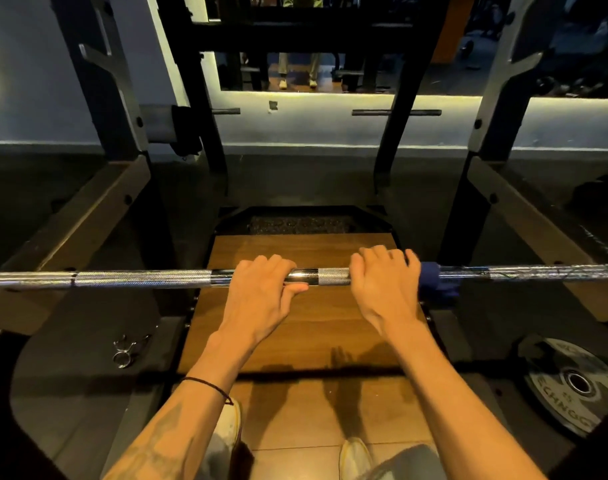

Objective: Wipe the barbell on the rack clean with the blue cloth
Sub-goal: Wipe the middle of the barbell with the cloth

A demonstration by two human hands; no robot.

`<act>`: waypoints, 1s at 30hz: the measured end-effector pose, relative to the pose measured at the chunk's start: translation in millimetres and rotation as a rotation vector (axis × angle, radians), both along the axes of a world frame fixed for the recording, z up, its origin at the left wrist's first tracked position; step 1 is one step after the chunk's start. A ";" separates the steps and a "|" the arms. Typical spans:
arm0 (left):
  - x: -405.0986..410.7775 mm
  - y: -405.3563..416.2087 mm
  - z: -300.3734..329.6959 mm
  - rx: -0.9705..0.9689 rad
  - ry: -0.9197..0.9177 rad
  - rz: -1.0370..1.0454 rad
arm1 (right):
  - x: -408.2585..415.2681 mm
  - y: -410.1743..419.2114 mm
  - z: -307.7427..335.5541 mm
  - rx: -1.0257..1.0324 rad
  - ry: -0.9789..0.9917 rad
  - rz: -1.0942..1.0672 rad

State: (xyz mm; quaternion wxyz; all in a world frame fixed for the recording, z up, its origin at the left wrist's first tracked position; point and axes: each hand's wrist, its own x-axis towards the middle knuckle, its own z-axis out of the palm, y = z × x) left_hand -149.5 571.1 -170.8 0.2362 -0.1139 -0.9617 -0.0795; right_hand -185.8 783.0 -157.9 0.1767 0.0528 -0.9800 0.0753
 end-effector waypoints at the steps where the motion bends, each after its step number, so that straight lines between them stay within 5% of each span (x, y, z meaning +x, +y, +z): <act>1: 0.1 0.9 -0.1 0.004 0.001 0.003 | 2.4 -14.7 0.9 0.016 -0.030 0.018; 5: 2.3 4.8 2.2 0.021 -0.019 0.043 | 7.2 -71.2 6.3 0.010 -0.148 0.107; 9: 1.0 2.7 5.7 0.002 -0.023 0.034 | -5.9 -77.7 26.8 -0.368 -0.300 0.273; 11: -0.3 1.6 3.4 0.001 -0.018 0.022 | -2.9 -62.2 27.5 -0.465 -0.201 0.393; 14: 0.0 1.4 0.3 -0.010 -0.009 0.024 | 13.4 -27.2 5.0 -0.291 0.026 0.385; 18: 1.1 1.6 0.3 0.018 0.000 0.013 | 29.0 7.1 -18.8 -0.057 0.026 0.270; 23: 2.0 2.4 1.1 0.007 0.001 0.026 | 31.4 -31.0 -10.5 -0.135 0.007 0.064; 30: 0.6 -0.1 2.7 -0.028 0.006 0.048 | 34.1 -64.7 -10.4 -0.112 -0.019 0.316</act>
